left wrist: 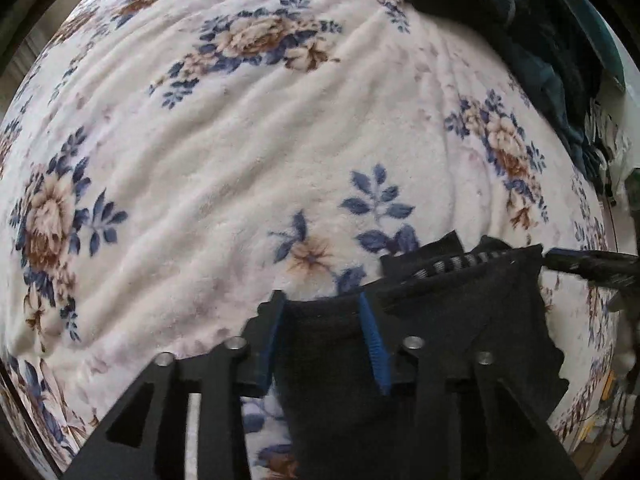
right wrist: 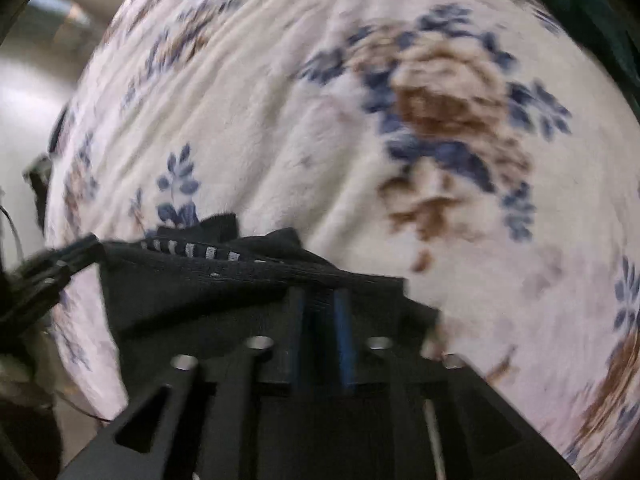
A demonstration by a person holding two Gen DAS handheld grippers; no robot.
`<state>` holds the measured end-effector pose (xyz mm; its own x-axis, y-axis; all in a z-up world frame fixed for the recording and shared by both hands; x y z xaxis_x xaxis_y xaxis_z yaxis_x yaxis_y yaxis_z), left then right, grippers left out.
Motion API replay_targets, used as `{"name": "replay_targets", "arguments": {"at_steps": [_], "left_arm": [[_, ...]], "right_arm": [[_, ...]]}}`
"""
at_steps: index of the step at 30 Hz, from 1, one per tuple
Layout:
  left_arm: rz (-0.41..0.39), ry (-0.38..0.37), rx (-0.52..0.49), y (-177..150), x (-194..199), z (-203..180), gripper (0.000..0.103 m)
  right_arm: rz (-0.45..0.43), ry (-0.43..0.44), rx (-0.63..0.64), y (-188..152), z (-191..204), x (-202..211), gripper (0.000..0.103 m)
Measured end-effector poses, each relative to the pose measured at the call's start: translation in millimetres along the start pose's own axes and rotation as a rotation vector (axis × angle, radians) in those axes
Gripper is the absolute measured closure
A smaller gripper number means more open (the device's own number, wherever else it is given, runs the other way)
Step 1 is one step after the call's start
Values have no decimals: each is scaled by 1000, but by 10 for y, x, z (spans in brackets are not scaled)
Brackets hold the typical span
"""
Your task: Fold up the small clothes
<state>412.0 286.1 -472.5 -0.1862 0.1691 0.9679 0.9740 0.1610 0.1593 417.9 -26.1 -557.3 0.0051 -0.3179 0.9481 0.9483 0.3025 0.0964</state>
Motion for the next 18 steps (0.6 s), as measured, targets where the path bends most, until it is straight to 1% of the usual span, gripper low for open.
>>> {"name": "replay_targets", "arguments": {"at_steps": [2,4,6,7,8,10,11,14,18], "left_arm": [[31,-20,-5,-11,-93,14,60],[43,-19,-19,-21,-174,-12,61],[25,-21,-36,-32,-205,-49,63],[-2,-22,-51,-44,-191,-78,82],[-17,-14,-63,-44,-184,-87,94],[-39,-9,-91,-64,-163,-109,95],[-59,-9,-93,-68,-135,-97,96],[-103,-17,-77,-88,-18,-58,97],[-155,-28,-40,-73,183,-34,97]], "right_arm": [[-25,28,-70,-96,-159,97,52],[-13,74,-133,-180,-305,59,52],[11,105,-169,-224,-387,-57,52],[12,117,-182,-234,-404,-95,52],[3,133,-199,-245,-426,-149,53],[-46,140,-213,-246,-409,-153,90],[-53,133,-210,-249,-382,-170,98],[-91,84,-197,-248,-279,-101,99],[-163,32,-169,-251,-148,166,99]]}}
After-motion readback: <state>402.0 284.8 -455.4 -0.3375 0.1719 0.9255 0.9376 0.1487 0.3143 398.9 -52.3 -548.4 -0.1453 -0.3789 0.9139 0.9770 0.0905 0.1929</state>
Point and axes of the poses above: each gripper's, at about its wrist camera, not at the fingertips, and x roughly against the way its jaws point, z to its left, y to its top, the point moved 1 cm from there along -x, roughly the way its jaws point, and after that the axes turned 12 degrees about x, right-handed, at the moved point
